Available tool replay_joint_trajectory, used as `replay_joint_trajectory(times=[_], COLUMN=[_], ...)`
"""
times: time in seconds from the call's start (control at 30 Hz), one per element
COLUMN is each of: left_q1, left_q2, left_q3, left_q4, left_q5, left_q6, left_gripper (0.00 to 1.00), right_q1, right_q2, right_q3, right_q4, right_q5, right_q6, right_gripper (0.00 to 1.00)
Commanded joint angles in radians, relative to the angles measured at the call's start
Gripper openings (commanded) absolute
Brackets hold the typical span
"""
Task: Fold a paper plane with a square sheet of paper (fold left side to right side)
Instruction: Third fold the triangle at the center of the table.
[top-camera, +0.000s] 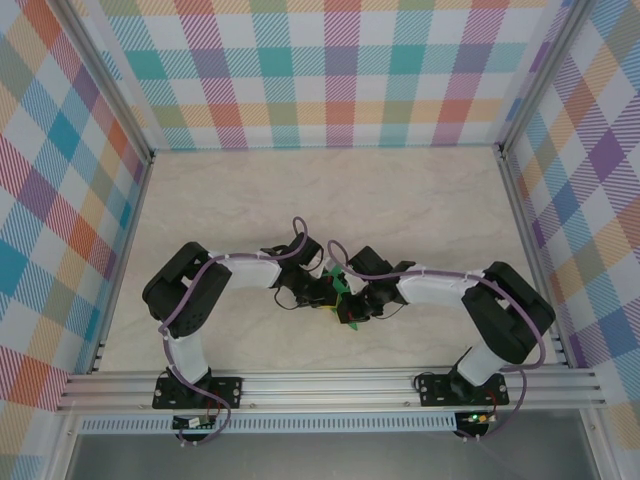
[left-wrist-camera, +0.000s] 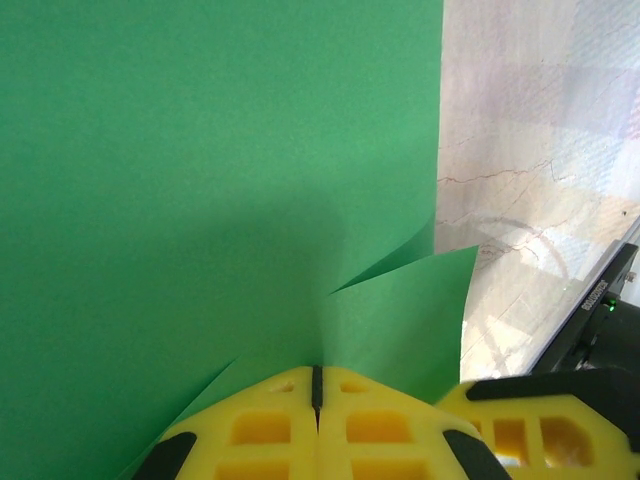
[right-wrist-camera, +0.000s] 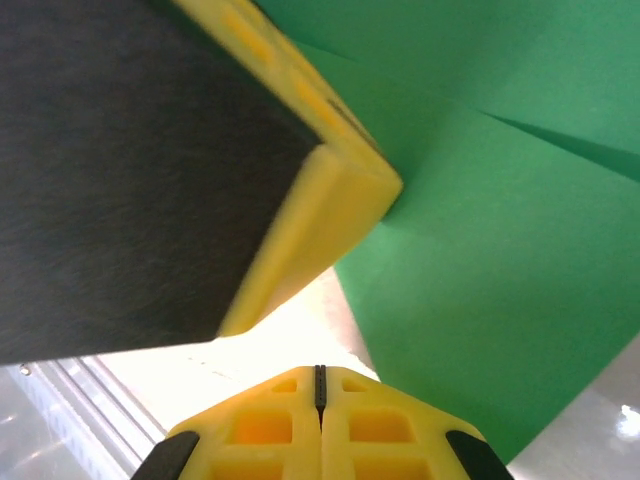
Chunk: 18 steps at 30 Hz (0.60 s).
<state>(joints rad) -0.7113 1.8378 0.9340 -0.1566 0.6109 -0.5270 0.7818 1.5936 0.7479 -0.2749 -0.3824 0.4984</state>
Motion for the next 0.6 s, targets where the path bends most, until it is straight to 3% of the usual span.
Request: replay_joint_trajectory(times=[0.0, 0.57], left_q1=[-0.009, -0.009], left_q2=[0.041, 0.045], left_q3=[-0.002, 0.012], left_q4=[-0.069, -0.107], left_q5=[-0.096, -0.126], left_q6=[0.023, 0.047], left_gripper=[0.0, 0.0], right_q1=[0.005, -0.025], right_q2=[0.019, -0.011], right_q3=[0.018, -0.105], right_q4=[-0.006, -0.118], right_q5=[0.039, 0.057], right_q6=[0.028, 0.063], right_gripper=[0.0, 0.0])
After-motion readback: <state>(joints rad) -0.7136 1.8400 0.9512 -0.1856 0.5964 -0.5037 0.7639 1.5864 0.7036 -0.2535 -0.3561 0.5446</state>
